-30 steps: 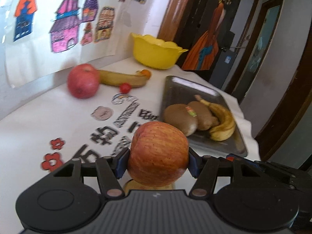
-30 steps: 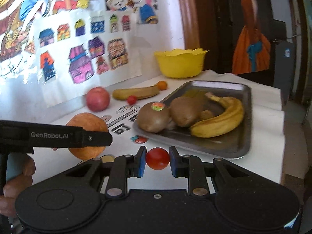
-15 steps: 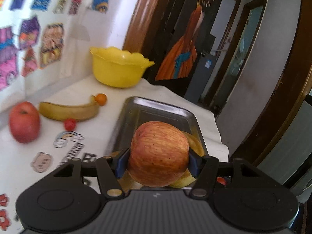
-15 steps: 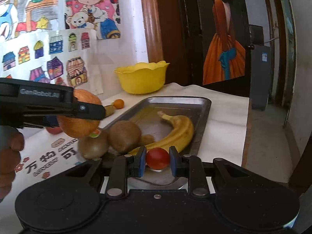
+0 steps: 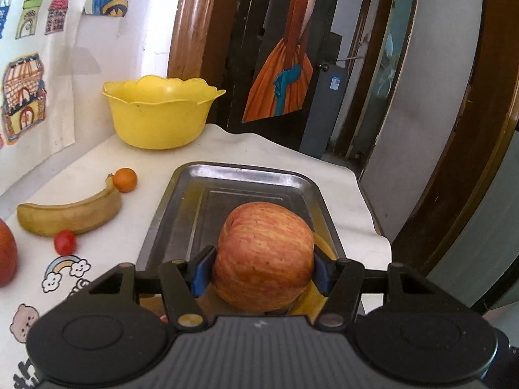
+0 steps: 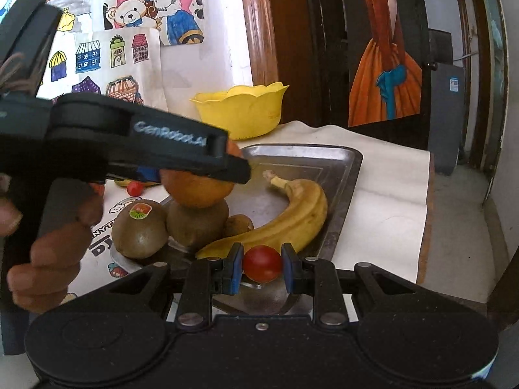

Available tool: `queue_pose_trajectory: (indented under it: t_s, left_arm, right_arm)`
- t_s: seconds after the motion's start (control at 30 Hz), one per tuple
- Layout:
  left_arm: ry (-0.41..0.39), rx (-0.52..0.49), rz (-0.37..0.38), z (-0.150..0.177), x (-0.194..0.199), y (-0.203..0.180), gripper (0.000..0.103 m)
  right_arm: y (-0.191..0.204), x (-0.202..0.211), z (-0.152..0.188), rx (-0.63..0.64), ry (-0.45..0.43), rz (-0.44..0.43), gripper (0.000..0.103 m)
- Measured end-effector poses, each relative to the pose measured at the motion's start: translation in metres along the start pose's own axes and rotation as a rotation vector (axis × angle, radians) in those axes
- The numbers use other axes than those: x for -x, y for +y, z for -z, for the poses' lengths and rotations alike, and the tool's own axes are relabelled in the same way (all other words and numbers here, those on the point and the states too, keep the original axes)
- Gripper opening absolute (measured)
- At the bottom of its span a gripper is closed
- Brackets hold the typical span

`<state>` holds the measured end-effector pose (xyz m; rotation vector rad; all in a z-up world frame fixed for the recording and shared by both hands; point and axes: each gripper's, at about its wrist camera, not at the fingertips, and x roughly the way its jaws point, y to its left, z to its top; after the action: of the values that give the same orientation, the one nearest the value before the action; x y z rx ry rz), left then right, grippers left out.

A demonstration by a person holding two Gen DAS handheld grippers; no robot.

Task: Organize fruits
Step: 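Lower the apple into the tray and open the left tool while the right tool releases the tomato there, then withdraw both open tools from the tray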

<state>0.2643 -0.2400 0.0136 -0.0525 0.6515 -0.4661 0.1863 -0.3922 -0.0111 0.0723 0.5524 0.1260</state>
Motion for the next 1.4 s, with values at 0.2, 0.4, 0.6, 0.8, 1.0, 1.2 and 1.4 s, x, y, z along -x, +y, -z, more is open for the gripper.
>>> queue_pose_trajectory:
  t_s: [0.2,0.4,0.6,0.8,1.0,1.2,1.4]
  left_arm:
    - [-0.018,-0.026,-0.01,0.001,-0.002,-0.004,0.064]
    - [-0.015,-0.034,-0.009,0.0,-0.002,-0.003,0.065]
    - [-0.007,-0.038,0.012,0.001,0.002,-0.004,0.078]
    - [0.002,-0.05,0.028,0.006,0.004,-0.01,0.082]
    - [-0.004,-0.044,0.02,0.008,0.004,-0.013,0.085]
    - [-0.018,-0.027,0.017,0.009,0.012,-0.011,0.089]
    - [-0.067,0.014,0.012,0.01,0.038,-0.003,0.1]
  right_arm:
    - [-0.001,-0.001,0.0,-0.01,0.003,0.003,0.029]
    - [-0.002,0.001,0.0,-0.02,-0.003,0.016,0.034]
    - [-0.003,0.01,0.003,-0.052,-0.027,0.037,0.069]
    - [0.001,0.022,0.006,-0.046,-0.039,0.072,0.085]
    - [0.002,0.028,0.009,-0.049,-0.036,0.091,0.088]
    - [0.003,0.032,0.011,-0.053,-0.039,0.095,0.092]
    - [0.011,0.048,0.009,-0.058,-0.068,0.102,0.101]
